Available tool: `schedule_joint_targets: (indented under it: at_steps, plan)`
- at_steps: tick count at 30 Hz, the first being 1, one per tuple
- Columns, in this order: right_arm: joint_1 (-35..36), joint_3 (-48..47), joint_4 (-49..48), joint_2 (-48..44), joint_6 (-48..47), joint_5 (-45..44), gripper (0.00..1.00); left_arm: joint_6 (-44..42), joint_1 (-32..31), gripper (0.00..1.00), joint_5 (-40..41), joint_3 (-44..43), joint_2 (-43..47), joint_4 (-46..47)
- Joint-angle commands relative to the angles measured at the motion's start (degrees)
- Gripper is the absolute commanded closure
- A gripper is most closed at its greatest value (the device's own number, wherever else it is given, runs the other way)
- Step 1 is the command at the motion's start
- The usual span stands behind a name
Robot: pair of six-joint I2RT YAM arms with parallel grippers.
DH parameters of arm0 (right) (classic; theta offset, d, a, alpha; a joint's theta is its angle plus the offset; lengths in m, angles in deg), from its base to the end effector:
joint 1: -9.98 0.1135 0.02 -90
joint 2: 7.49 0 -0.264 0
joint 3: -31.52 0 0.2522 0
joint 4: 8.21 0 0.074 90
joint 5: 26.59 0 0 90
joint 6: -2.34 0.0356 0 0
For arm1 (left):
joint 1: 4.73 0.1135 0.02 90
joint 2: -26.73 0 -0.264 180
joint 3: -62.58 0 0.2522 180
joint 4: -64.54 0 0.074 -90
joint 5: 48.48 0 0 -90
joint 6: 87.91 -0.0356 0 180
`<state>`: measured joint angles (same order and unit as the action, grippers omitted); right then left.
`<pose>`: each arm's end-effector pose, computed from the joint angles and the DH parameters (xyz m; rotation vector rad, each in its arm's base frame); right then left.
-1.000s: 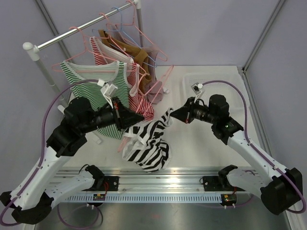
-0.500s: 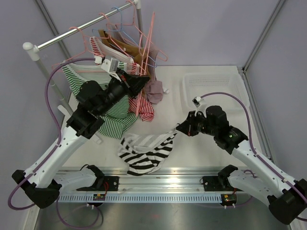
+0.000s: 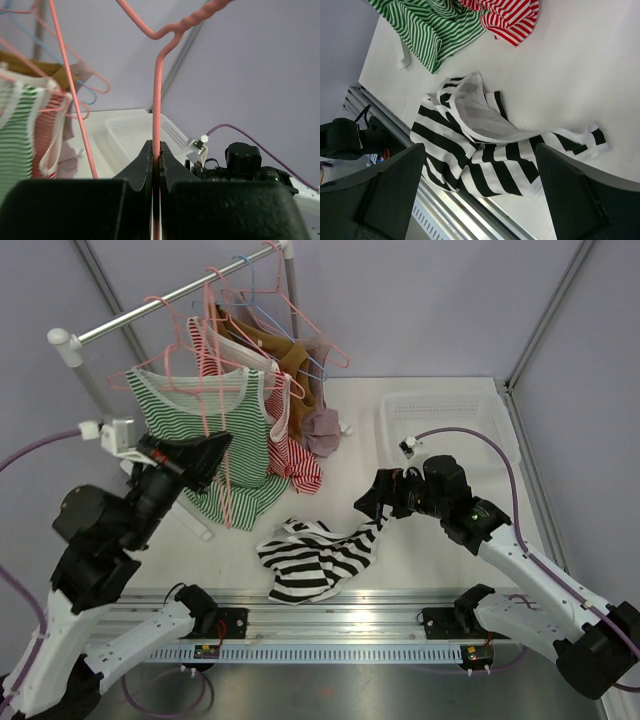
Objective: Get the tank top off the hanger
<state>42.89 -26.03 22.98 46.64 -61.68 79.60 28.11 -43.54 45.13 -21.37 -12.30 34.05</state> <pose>0.1732 0.1239 0.2921 -0.3154 2.1429 0.9076 0.0790 -0.0607 0.4851 0.0977 1.3740 -0.9151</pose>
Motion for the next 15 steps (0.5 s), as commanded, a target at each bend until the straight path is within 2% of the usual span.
schedule_joint_targets:
  at_steps: [1, 4, 7, 13, 15]
  plan:
    - [0.1, -4.2, -2.1, 1.1, -2.3, -1.9, 0.0, 4.4, -0.2, 1.0, 12.6, 0.9, 6.3, -10.3]
    - [0.1, -5.8, -1.8, 2.4, -3.7, -4.6, 0.01, 7.7, -0.2, 1.0, 18.8, -0.1, 8.9, -21.2]
    - [0.1, -7.4, -1.7, 4.0, -4.2, -5.7, 0.01, 9.7, -0.2, 1.0, 22.9, -1.7, 9.7, -26.6]
    - [0.1, -8.0, -2.4, 4.6, -3.6, -5.3, 0.01, 13.1, -0.2, 1.0, 31.5, -3.5, 8.2, -31.3]
    - [0.1, -8.1, -2.2, 4.6, -3.4, -5.1, 0.01, 13.1, -0.2, 1.0, 35.4, -5.9, 4.6, -32.7]
